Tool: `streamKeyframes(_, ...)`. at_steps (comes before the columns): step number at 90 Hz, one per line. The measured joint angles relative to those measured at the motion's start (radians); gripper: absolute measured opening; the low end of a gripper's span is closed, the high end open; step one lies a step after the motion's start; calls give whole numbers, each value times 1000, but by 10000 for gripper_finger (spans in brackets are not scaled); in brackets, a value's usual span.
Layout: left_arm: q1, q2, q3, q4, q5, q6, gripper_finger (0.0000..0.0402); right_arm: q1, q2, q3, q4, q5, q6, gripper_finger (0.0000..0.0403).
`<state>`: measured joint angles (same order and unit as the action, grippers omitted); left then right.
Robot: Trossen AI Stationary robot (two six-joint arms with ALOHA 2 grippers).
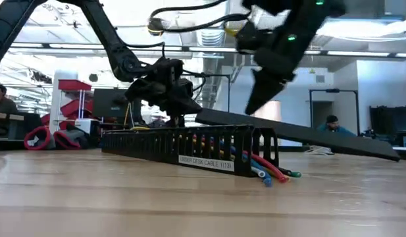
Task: Ziptie cables
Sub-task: Close the black cable duct
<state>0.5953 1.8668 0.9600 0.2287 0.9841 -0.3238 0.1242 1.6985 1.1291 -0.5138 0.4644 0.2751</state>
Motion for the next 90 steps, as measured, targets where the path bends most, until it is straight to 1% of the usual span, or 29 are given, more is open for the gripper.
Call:
streamKeyframes(9, 0, 0, 0, 0, -5, 14, 0, -13, 70, 97, -90, 100, -57, 255)
streamKeyframes(17, 0, 0, 0, 3, -5, 20, 0, -31, 127, 178, -166, 135, -90, 273)
streamKeyframes(25, 0, 0, 0, 4, -2, 29, 0, -49, 174, 234, -217, 145, -116, 278)
streamKeyframes(37, 0, 0, 0, 5, 14, 32, 0, -77, 233, 259, -266, 152, -121, 279)
streamKeyframes(55, 0, -1, 0, 6, 36, 40, 0, -88, 235, 277, -291, 212, -118, 279)
streamKeyframes(67, 0, -1, 0, 7, 67, 40, 0, -98, 213, 289, -281, 219, -134, 279)
streamKeyframes(75, 0, -1, 0, 7, 64, 40, 0, -114, 213, 287, -281, 209, -167, 279)
streamKeyframes(86, 1, -1, 0, 10, 68, 39, 0, -130, 213, 287, -245, 128, -179, 279)
streamKeyframes(90, 1, -1, 0, 7, 68, 39, 0, -133, 213, 286, -241, 117, -182, 279)
